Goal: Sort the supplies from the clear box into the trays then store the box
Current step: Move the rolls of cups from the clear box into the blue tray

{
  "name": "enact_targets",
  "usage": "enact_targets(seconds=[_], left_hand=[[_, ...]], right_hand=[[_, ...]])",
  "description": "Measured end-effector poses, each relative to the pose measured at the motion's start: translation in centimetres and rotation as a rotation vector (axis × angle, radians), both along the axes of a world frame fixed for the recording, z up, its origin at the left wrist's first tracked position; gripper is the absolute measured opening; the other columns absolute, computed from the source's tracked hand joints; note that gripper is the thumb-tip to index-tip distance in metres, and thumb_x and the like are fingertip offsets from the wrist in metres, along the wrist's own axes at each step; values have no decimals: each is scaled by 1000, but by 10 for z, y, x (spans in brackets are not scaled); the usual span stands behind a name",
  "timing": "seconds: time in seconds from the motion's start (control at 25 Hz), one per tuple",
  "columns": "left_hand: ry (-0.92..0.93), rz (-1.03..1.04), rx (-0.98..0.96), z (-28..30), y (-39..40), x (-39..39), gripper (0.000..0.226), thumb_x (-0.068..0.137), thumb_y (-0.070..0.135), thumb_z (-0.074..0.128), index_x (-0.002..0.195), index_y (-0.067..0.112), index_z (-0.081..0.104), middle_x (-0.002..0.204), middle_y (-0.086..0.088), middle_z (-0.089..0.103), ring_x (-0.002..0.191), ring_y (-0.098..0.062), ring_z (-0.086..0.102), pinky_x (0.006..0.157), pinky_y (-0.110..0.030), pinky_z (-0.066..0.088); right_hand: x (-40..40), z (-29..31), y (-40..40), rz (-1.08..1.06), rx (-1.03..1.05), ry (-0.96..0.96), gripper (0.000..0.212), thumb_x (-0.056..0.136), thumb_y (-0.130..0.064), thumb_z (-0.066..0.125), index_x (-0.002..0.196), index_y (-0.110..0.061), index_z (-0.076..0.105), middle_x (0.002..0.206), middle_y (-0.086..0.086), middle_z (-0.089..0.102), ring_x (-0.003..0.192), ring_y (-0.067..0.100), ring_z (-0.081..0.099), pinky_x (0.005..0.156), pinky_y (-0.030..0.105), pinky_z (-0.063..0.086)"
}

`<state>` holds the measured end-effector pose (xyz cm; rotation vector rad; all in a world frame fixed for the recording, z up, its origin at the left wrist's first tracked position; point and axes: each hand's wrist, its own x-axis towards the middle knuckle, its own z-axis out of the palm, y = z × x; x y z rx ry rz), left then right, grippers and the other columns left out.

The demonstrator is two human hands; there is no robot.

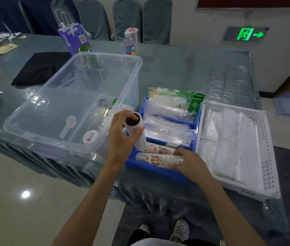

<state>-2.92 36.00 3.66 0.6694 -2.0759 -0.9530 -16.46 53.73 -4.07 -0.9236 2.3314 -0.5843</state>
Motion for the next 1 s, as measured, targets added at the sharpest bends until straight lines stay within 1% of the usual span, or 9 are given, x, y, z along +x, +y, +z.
enact_targets(seconds=[0.08, 0.16, 0.24, 0.32, 0.44, 0.52, 0.68, 0.84, 1.0], left_hand=[[-10, -4, 4, -1, 0, -1, 37, 79, 22, 75, 108, 21, 53, 113, 15, 51, 107, -7, 53, 92, -22, 48], [-19, -9, 1, 0, 0, -1, 37, 79, 22, 75, 108, 20, 53, 114, 10, 52, 106, -7, 54, 92, -20, 47], [-26, -13, 19, 0, 2, -2, 37, 79, 20, 75, 108, 21, 52, 114, 9, 52, 104, -2, 53, 90, -11, 46], [-29, -10, 46, -2, 3, -2, 38, 78, 19, 75, 110, 16, 53, 114, 8, 52, 103, -1, 53, 89, -5, 44], [-46, -9, 52, -5, 3, -2, 41, 78, 19, 75, 112, 10, 55, 114, 8, 52, 103, 0, 53, 90, -5, 42], [-47, -17, 54, -7, 2, -2, 41, 77, 19, 76, 112, 10, 55, 113, 8, 52, 103, 2, 52, 89, -4, 43], [-53, 9, 76, -8, 0, -4, 45, 77, 21, 76, 116, 9, 55, 117, 4, 55, 106, -7, 54, 89, -8, 45], [-25, -17, 101, -9, 2, -6, 43, 77, 21, 76, 113, 14, 54, 115, 8, 55, 104, -5, 55, 88, -4, 44], [6, -32, 182, -10, 10, -10, 44, 77, 22, 76, 112, 22, 51, 109, 24, 53, 101, 3, 57, 86, -9, 47]], right_hand=[[3, -3, -2, 24, -1, 16, 45, 83, -42, 69, 122, -29, 52, 126, -4, 59, 109, 14, 59, 95, 32, 50], [5, -9, -3, 25, -17, -16, 44, 85, -38, 67, 125, -27, 52, 128, -3, 58, 110, 15, 59, 96, 31, 48], [7, -16, -2, 6, -20, -64, 42, 88, -34, 65, 126, -26, 50, 130, -1, 57, 112, 16, 58, 97, 31, 48], [7, -22, 1, -18, -39, -89, 39, 90, -32, 62, 126, -24, 51, 132, -1, 54, 113, 16, 57, 97, 30, 47], [7, -28, 6, 12, -44, -37, 32, 94, -27, 56, 124, -19, 54, 132, 1, 50, 114, 17, 55, 98, 29, 46], [9, -31, 6, 33, -31, -25, 25, 96, -28, 53, 118, -19, 59, 130, 2, 55, 113, 17, 57, 98, 30, 47], [14, -34, 6, 28, -57, -40, 23, 97, -30, 51, 117, -21, 58, 130, 0, 58, 116, 16, 57, 100, 34, 46], [11, -36, 7, -38, -121, -94, 30, 96, -31, 52, 126, -24, 51, 133, -2, 57, 119, 15, 56, 100, 35, 48], [11, -32, 4, -102, -198, -110, 41, 92, -37, 56, 131, -31, 44, 133, -4, 55, 119, 15, 55, 102, 37, 47]])
